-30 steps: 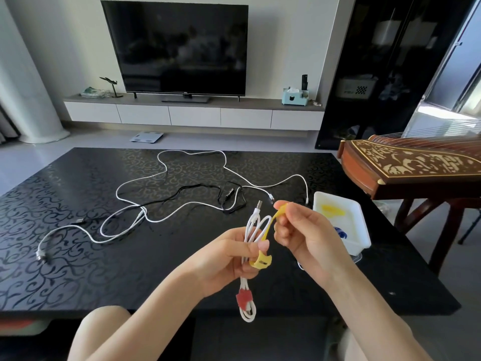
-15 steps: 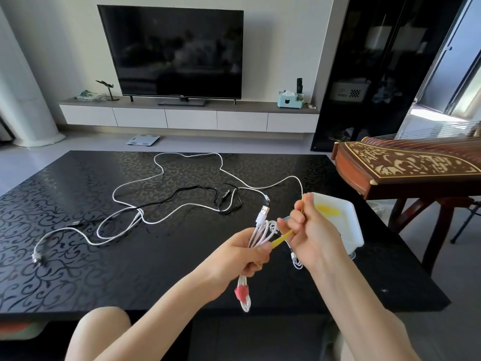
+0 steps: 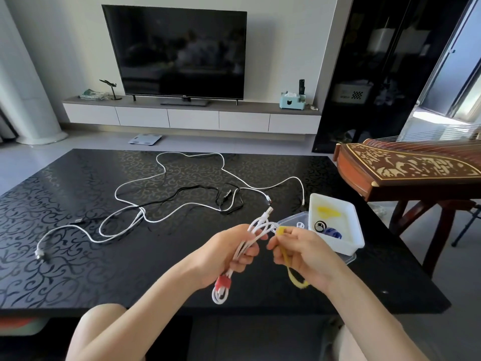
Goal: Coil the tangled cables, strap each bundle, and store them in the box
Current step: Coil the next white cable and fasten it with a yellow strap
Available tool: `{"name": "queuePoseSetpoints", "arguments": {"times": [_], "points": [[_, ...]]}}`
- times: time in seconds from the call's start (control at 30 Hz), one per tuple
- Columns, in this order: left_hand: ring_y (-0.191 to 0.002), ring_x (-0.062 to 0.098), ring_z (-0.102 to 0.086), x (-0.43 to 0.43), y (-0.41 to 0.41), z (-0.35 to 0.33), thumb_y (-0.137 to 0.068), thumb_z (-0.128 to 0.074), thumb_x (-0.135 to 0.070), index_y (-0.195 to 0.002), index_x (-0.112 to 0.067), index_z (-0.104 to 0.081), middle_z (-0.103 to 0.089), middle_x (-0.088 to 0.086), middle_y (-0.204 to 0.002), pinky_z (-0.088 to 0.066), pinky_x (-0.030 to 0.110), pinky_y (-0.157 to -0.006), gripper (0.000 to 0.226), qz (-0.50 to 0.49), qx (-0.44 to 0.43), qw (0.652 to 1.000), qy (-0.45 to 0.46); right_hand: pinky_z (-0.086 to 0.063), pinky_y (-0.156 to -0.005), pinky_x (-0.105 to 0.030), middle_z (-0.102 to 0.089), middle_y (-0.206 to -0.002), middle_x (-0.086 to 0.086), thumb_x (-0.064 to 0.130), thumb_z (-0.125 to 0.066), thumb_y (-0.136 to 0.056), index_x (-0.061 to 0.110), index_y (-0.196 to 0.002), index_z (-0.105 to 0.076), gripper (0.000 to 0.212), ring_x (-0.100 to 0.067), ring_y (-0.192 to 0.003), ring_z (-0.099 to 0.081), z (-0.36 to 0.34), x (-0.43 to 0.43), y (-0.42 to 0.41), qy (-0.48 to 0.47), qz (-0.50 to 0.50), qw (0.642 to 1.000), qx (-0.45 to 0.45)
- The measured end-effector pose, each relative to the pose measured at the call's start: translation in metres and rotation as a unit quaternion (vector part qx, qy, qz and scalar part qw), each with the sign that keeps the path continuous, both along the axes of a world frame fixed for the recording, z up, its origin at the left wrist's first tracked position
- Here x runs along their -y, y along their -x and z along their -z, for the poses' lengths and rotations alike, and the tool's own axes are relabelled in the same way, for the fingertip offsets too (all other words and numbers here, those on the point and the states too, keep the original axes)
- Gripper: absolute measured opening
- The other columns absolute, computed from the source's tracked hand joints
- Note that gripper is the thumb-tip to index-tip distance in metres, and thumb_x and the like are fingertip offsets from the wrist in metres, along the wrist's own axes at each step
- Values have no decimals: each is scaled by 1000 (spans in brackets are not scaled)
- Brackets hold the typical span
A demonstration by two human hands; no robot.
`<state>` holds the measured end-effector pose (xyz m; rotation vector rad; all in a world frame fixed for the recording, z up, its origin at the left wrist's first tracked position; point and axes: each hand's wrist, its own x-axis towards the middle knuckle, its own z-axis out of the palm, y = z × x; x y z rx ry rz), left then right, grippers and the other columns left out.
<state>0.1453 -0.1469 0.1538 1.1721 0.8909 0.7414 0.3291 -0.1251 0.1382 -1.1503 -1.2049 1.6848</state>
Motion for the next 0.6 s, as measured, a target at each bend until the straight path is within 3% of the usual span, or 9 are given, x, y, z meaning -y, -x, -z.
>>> {"name": "queuePoseSetpoints", "arguments": {"times": [0.1, 0.17, 0.3, 0.4, 0.53, 0.6], "points": [[-56, 10, -35, 0, 0, 1, -93, -32, -32, -99, -7, -53, -46, 3, -65, -21, 19, -45, 33, 39, 73, 996, 25, -49, -50, -23, -72, -80, -10, 8, -54, -94, 1, -101, -63, 14, -13, -59, -63, 4, 5, 4, -4, 7, 999, 35], [-53, 10, -34, 1, -2, 4, -99, -26, -25, -97, -6, -53, -46, 3, -62, -23, 19, -44, 34, 0, 26, 1000, -16, -46, -46, -21, -71, -74, -10, 12, -58, -92, 4, -96, -67, 13, -12, -52, -60, 4, 7, 7, -12, 41, 998, 45], [-50, 10, -41, 3, -7, 10, -98, -47, -24, -99, -5, -51, -53, 3, -59, -28, 18, -41, 20, -78, -25, 995, -49, -38, -38, -20, -64, -56, -7, 8, -59, -89, 5, -83, -71, 14, -10, -39, -50, -2, 10, 14, -59, 92, 990, 86], [-54, 10, -44, 2, -9, 10, -92, -60, -19, -109, -14, -62, -55, 3, -63, -30, 17, -42, 18, -95, -9, 993, -71, -35, -37, -19, -59, -48, -3, 2, -54, -89, 7, -80, -72, 21, -9, -36, -46, -6, 9, 18, -77, 111, 985, 103], [-56, 7, -43, 4, -12, 9, -99, -47, -31, -98, -30, -73, -59, -2, -63, -31, 16, -44, 26, -101, -58, 984, -137, -35, -37, -19, -57, -49, -3, 11, -58, -89, 8, -75, -73, 20, -9, -38, -45, -6, 9, 20, -55, 110, 989, 87], [-55, 8, -44, 5, -14, 10, -100, -37, -40, -104, -33, -70, -61, 1, -61, -32, 18, -45, 34, -141, -71, 976, -147, -33, -36, -20, -55, -47, -4, 11, -60, -88, 6, -70, -70, 21, -10, -36, -43, -6, 7, 21, -13, 136, 990, 48]]}}
